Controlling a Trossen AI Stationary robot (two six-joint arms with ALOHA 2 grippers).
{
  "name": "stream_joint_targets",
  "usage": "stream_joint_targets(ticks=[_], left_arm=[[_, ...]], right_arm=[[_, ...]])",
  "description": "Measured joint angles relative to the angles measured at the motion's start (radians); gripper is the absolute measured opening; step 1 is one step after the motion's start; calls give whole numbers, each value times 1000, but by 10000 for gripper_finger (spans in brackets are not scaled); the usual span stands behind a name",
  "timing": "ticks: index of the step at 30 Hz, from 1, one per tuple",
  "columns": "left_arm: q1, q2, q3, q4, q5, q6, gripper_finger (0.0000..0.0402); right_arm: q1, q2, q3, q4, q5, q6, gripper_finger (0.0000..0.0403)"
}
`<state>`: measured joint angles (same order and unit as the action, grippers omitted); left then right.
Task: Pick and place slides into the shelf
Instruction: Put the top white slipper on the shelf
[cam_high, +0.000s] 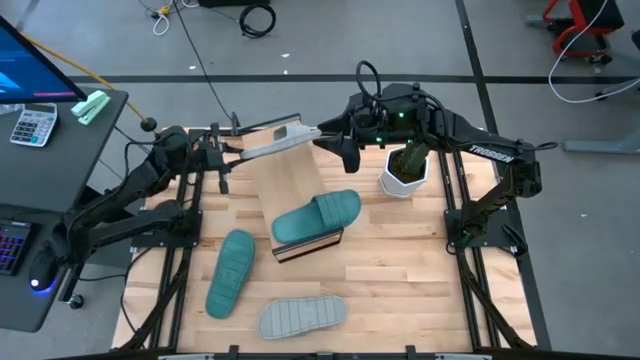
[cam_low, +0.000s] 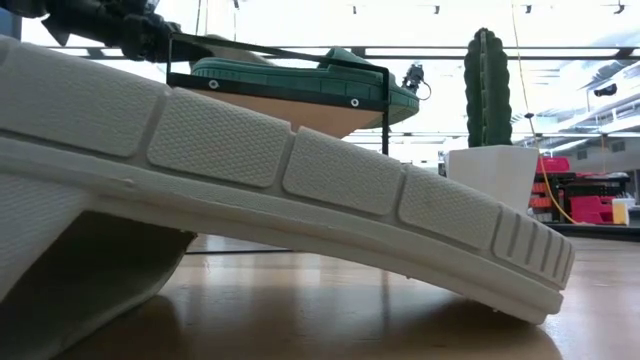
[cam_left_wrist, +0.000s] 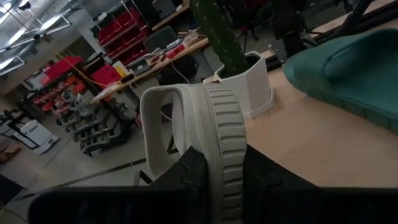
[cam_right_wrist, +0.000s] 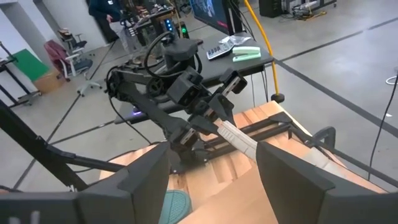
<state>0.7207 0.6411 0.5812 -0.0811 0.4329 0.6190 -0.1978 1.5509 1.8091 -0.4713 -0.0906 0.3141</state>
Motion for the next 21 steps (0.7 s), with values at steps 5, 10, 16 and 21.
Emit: stream_joint_targets(ticks=[5, 10, 16, 21], left_arm=[[34, 11, 0, 2, 40, 3, 57], [52, 58, 0, 18, 70, 7, 56], [53, 112, 0, 72, 96, 21, 56], [53, 136, 0, 166, 98, 14, 56]], right_arm=[[0, 0, 0, 0, 7, 0, 244], [0, 0, 0, 0, 12, 0, 244], [0, 0, 0, -1, 13, 8, 244], [0, 0, 0, -2, 13, 9, 244]])
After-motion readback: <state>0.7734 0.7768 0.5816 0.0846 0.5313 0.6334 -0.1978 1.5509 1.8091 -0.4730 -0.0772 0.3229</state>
